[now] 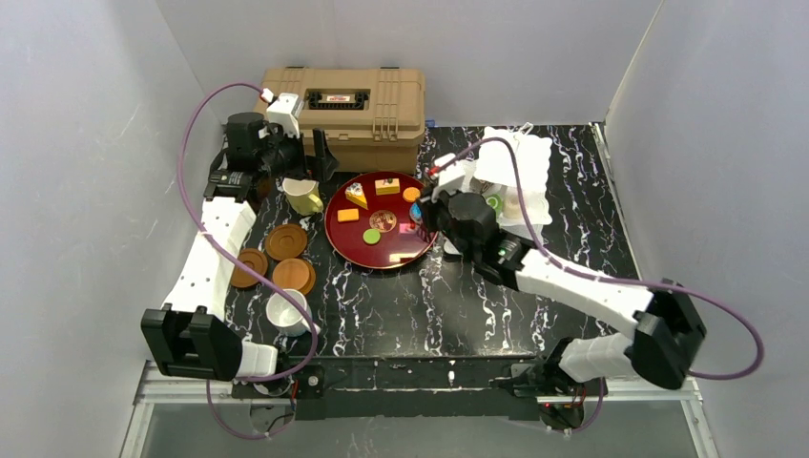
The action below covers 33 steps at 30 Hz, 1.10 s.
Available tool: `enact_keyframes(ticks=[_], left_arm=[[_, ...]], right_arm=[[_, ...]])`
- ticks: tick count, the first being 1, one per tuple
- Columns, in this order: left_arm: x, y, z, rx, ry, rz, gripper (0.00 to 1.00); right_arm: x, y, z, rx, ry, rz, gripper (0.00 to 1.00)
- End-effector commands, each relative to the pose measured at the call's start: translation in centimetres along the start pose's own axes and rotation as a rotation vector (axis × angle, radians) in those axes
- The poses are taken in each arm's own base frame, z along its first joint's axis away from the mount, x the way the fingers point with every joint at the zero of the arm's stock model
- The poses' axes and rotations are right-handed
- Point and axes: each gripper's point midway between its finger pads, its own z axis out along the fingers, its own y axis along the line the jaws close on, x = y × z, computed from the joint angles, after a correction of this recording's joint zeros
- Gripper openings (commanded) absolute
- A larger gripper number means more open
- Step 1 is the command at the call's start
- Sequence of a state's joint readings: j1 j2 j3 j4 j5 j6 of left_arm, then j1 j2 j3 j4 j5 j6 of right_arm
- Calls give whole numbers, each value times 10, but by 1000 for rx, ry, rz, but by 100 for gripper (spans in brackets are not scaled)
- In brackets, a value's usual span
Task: Serve the afternoon tea
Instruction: Pick up the desert from the tray, then place the desert on the desert table.
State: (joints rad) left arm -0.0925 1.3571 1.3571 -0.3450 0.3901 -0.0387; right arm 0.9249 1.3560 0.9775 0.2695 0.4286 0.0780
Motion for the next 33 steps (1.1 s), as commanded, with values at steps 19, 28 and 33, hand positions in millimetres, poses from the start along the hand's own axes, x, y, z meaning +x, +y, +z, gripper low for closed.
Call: enact_keyframes(ticks=[19,28,33], left_arm=[[-16,-14,-19,38,-49,-14,98],[-15,-15,-17,47,-42,-16,98],[-15,-15,-16,50,-38,-21,98]], right_arm=[[48,-128,-118,518,68,-31,26],[50,-152,-116,626,-9,9,26],[54,-158,-114,645,-25,21,26]])
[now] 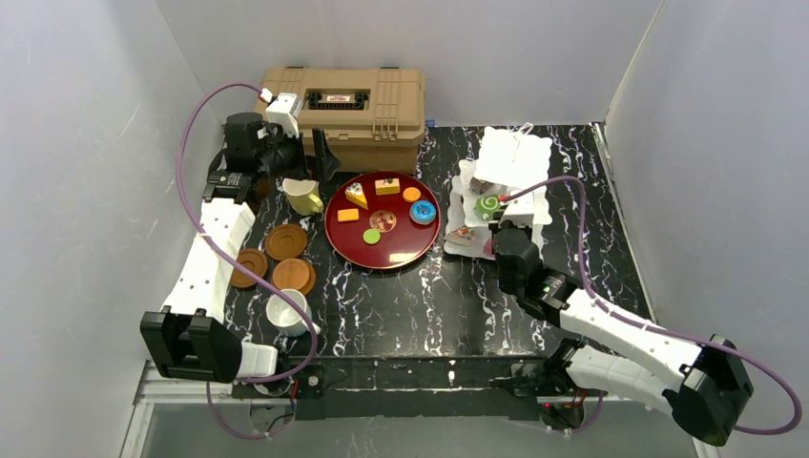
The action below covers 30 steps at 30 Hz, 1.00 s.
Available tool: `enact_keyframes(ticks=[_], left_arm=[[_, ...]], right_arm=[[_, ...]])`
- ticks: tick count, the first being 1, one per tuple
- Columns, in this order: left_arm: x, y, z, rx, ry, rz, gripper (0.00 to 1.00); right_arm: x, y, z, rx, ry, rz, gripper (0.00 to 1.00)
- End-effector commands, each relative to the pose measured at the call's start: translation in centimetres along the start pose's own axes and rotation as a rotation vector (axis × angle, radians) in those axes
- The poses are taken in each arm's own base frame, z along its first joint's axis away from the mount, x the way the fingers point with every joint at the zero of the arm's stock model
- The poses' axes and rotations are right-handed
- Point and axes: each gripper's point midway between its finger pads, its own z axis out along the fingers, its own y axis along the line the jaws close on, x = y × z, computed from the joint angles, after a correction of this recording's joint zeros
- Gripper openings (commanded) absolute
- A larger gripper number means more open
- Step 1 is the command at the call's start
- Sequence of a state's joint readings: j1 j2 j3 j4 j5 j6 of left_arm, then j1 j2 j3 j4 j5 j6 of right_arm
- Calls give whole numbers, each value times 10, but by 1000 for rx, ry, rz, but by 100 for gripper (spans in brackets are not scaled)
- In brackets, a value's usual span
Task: Serve the afternoon tea
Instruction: Place the desert on the desert table.
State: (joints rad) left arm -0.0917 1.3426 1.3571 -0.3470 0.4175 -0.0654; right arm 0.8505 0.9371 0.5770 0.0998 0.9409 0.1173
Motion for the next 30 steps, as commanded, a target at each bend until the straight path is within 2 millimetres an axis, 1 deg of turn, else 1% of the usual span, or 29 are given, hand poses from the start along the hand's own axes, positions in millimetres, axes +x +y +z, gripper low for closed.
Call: enact_keyframes(ticks=[1,10,14,20,24,30], left_arm=[[-12,-8,-11,23,-27,1,98],[-12,-8,-11,25,-23,-1,98],[-12,-8,-10,27,-22,-4,98],[-12,-9,-8,36,-21,-10,98],[-12,-10,-9,39,-22,-11,98],[-9,-10,-9,42,-14,-13,98]], right_arm=[[-20,-8,5,59,-79,85,26],[-15,-19,16,104,-97,123,29],[-15,-19,21,103,-103,135,34],[-17,-11,27,71,-113,155,49],[-16,-10,24,55,-105,172,53],[-13,-23,11,59,-94,194,54]])
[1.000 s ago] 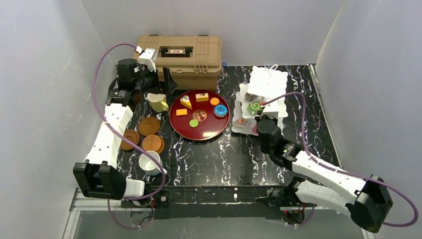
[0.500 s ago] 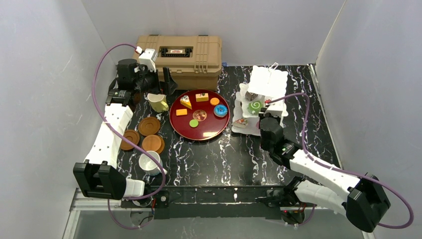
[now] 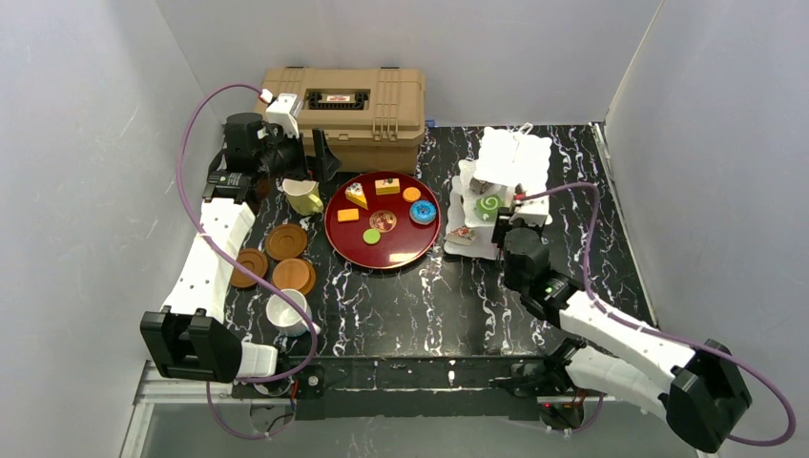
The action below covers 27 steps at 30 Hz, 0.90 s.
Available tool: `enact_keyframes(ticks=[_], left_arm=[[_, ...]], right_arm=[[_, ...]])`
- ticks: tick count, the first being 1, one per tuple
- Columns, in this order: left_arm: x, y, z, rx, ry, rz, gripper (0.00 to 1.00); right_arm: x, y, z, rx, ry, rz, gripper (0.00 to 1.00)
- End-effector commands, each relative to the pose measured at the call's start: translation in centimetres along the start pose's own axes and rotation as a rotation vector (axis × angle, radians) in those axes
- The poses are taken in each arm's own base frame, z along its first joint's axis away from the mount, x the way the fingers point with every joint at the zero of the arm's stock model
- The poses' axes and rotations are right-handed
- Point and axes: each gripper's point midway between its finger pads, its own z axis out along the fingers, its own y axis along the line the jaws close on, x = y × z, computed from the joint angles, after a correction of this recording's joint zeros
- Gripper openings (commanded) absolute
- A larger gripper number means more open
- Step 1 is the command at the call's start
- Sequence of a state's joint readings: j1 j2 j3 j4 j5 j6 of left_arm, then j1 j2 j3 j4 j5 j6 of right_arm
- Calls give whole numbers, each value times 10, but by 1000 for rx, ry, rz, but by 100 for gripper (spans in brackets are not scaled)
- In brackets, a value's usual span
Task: Serve the afternoon tea
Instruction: Place the desert on the desert table, then pick up the desert from the tray.
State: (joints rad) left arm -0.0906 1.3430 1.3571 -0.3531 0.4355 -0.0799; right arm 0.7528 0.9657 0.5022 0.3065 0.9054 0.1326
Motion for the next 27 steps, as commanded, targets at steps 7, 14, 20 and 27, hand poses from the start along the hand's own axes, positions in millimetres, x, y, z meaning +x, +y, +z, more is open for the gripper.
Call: enact_keyframes(ticks=[7,14,20,27], left_arm=[[-12,-9,-9,33,-23,-2,98],[-7,-6,-8,19,0,-18,98],[2,-1,-3,0,35,-29,98],[-3,0,-3,-7,22,-30,98]], right_arm=[[-24,-21,-27,-31,-47,122,43],[-38,22,-35,-260,-39,136,25],[-69,73,-44,-410,-72,114,15],[-94,137,-55,-519,-112,80,21]])
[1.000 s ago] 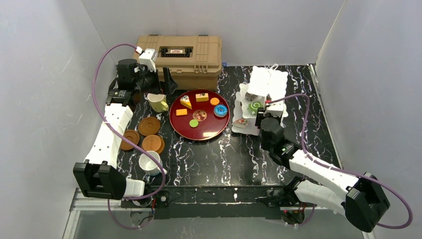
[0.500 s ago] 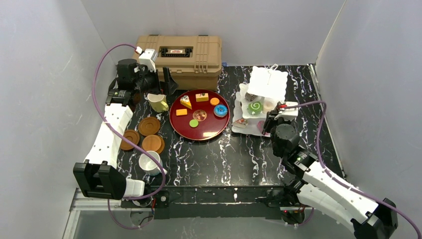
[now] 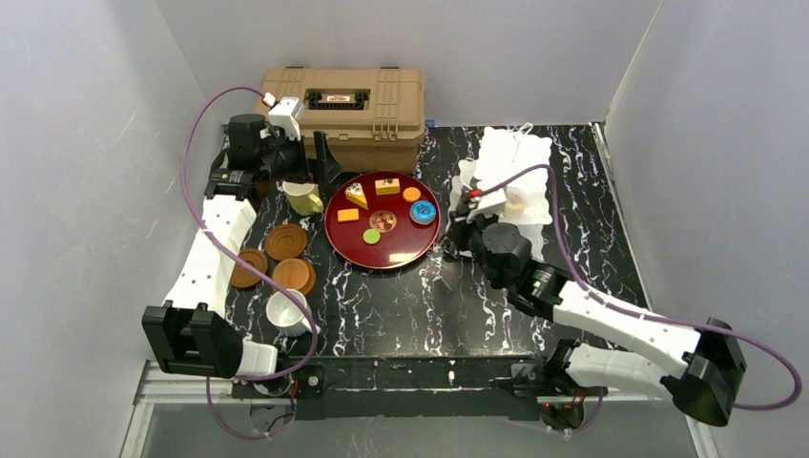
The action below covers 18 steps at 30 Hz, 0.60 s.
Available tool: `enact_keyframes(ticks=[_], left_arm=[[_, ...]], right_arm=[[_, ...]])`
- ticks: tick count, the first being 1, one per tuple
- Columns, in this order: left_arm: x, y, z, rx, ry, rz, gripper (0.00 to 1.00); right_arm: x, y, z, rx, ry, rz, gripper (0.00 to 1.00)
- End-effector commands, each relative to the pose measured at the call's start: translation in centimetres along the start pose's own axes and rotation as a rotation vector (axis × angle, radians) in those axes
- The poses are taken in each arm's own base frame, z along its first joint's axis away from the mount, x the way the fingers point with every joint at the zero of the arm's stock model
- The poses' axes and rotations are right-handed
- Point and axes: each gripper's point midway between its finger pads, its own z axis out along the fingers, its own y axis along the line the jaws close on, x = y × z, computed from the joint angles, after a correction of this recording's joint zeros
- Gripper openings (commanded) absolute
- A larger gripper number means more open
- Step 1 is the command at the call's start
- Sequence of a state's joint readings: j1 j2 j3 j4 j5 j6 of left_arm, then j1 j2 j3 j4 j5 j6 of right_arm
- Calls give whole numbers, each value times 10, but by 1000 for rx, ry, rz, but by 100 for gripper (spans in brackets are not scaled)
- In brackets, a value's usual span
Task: Serve the afternoon tea
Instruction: Pick up the desert from the tray.
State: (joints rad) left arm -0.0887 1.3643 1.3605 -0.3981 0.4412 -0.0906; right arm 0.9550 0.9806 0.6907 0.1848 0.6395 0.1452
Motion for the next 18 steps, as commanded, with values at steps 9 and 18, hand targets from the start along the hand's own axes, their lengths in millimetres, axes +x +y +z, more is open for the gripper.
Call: enact_keyframes(ticks=[9,18], left_arm=[[-14,6,-2,-39,-26,-6,98],[-14,13,3,-56,-27,-16,98]], right_arm=[[-57,100,93,-132,-167,24,21],[-56,152,171,-144,-194,19,34]])
